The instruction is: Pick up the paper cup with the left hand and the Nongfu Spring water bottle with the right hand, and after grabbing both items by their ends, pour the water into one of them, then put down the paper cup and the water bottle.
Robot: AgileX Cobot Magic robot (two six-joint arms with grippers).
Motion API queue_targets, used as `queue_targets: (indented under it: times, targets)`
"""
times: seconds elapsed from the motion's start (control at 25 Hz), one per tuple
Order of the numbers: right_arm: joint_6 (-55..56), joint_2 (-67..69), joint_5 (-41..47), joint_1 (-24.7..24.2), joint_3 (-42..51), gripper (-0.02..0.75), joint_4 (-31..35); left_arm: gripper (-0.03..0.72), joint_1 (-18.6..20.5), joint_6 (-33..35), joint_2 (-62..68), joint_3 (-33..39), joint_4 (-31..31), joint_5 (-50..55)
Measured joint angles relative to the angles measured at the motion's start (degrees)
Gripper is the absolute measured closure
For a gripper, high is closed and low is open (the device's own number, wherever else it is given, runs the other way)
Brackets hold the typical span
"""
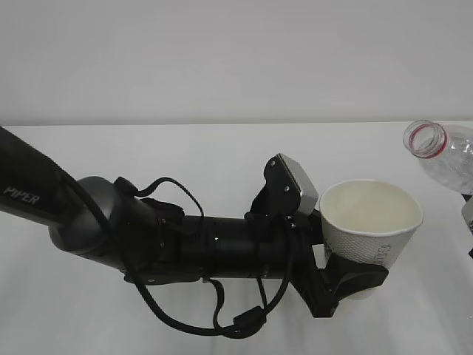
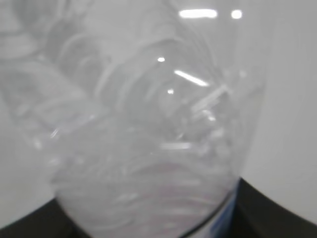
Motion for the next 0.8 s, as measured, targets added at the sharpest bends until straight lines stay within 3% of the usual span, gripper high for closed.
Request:
queue_targets:
  times: [0.8]
  targets:
    - [-4.4, 0.0, -0.1, 0.0, 0.0, 0.332, 0.1, 0.154, 0.0, 0.0, 0.0, 0.0, 0.1, 0.0]
